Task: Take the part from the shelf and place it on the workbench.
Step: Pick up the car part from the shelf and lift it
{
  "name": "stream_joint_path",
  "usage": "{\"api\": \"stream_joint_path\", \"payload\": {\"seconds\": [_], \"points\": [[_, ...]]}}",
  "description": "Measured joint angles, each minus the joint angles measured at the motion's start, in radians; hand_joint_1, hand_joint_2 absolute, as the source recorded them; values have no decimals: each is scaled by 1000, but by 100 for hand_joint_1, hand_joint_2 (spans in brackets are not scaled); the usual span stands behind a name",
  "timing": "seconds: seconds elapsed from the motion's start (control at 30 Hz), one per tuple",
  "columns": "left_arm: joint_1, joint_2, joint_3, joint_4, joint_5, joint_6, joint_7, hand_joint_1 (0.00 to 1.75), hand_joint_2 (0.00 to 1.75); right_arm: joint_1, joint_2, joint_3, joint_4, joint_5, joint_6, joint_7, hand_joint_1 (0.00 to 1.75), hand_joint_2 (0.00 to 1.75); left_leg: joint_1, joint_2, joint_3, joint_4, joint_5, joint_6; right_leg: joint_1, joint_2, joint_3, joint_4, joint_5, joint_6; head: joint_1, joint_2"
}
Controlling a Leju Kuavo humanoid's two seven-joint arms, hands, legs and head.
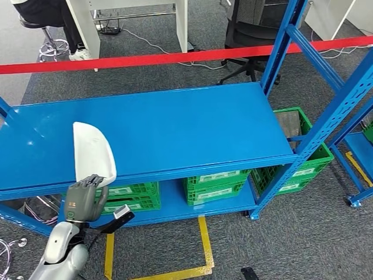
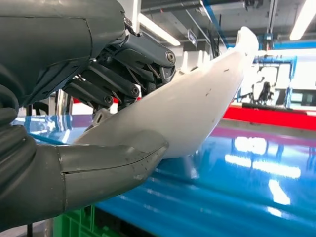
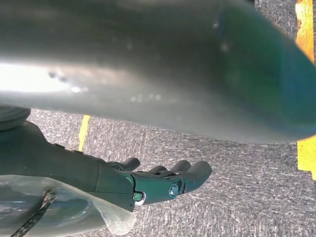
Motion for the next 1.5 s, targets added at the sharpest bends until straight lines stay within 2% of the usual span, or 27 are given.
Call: {"api": "stream_joint_path", "payload": {"seconds": [0.27, 0.6, 0.8, 1.03, 1.37, 1.5], "points": [[9, -23, 18, -81, -89, 11, -34, 175, 175, 0, -1, -14, 0, 4, -2, -1, 0, 0, 0, 0, 0, 0, 0, 0, 0, 0, 0, 0, 0, 0, 0, 0], [23, -109, 96, -269, -150, 11, -146, 175, 175, 0, -2, -34, 0, 10, -6, -7, 0, 0, 0, 0, -1, 0, 0, 0, 0, 0, -1, 0, 0, 0, 0, 0], [49, -160, 140, -432, -196, 12, -257, 175, 175, 1, -3, -43, 0, 14, -7, -10, 0, 0, 0, 0, -1, 0, 0, 0, 0, 0, -1, 0, 0, 0, 0, 0], [81, -193, 159, -621, -231, 13, -329, 175, 175, 1, -3, -49, 0, 24, -16, -13, 0, 0, 0, 0, -1, 0, 0, 0, 0, 0, -1, 0, 0, 0, 0, 0], [106, -193, 161, -719, -302, 13, -263, 175, 175, 0, -3, -60, 0, 27, -19, -17, 0, 0, 0, 0, -1, 0, 0, 0, 0, 0, -1, 0, 0, 0, 0, 0], [109, -180, 150, -722, -305, 13, -204, 175, 175, 0, -3, -61, 0, 30, -19, -18, 0, 0, 0, 0, -1, 0, 0, 0, 0, 0, -1, 0, 0, 0, 0, 0]]}}
